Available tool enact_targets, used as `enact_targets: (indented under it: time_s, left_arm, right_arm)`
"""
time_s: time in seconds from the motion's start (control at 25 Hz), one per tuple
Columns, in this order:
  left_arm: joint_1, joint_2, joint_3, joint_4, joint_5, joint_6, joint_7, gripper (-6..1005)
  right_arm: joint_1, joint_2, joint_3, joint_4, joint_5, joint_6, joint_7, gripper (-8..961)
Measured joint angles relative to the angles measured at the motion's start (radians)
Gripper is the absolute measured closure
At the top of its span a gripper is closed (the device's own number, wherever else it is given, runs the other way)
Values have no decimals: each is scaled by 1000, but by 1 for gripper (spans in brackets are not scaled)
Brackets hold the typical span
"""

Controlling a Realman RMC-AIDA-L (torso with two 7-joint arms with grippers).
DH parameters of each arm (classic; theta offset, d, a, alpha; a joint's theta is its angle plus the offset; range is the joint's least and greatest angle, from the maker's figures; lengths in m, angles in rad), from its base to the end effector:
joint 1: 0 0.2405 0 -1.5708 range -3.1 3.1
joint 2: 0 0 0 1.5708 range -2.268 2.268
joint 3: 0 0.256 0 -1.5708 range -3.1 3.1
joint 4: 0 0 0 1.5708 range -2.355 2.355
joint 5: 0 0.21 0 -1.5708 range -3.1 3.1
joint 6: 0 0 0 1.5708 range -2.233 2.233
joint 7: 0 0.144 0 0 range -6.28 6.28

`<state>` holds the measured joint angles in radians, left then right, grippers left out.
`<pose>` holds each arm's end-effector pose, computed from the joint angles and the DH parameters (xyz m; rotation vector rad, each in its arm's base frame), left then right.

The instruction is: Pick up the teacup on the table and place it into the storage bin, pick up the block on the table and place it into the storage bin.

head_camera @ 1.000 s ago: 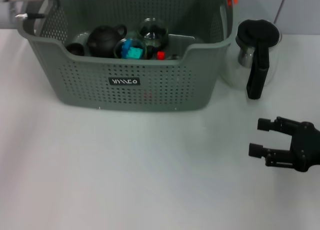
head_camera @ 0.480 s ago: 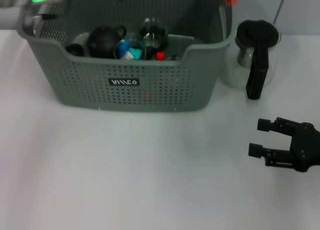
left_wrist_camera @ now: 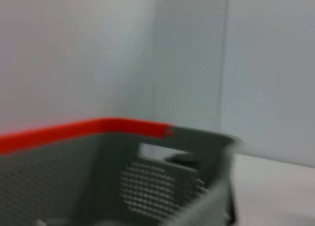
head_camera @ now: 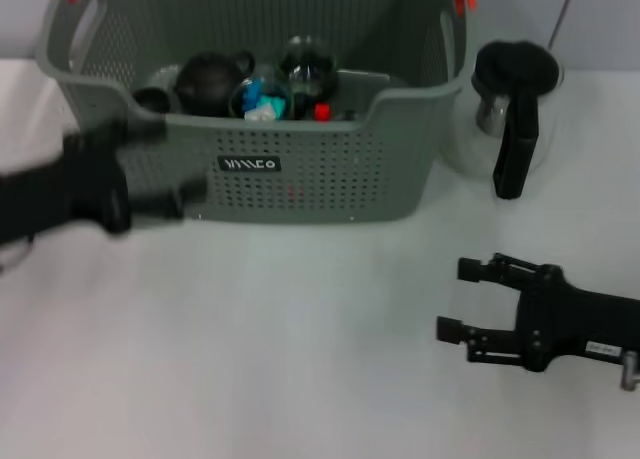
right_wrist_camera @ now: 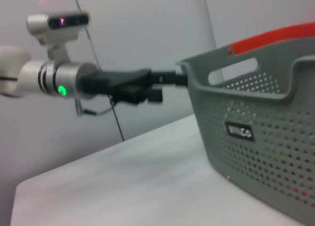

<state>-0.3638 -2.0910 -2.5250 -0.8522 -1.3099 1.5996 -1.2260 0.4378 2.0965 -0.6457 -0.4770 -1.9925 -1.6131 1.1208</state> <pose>-0.2850 0.3107 0.0546 -2.4679 -0.3798 -0.7477 0.2877 0.2779 -0.0322 -2.7313 0.5928 0.8309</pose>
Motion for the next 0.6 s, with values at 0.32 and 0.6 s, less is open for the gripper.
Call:
enact_targets:
  time_s: [0.32,0.6]
  left_arm:
    - [-31,29,14,374,36,-23,222,109]
    - [-49,28,93,391,83,-2,215,110]
  right_arm:
    - [9,1,10,102,4,9,-167,42]
    - [16,0,-12,117,8,-6,-182,41]
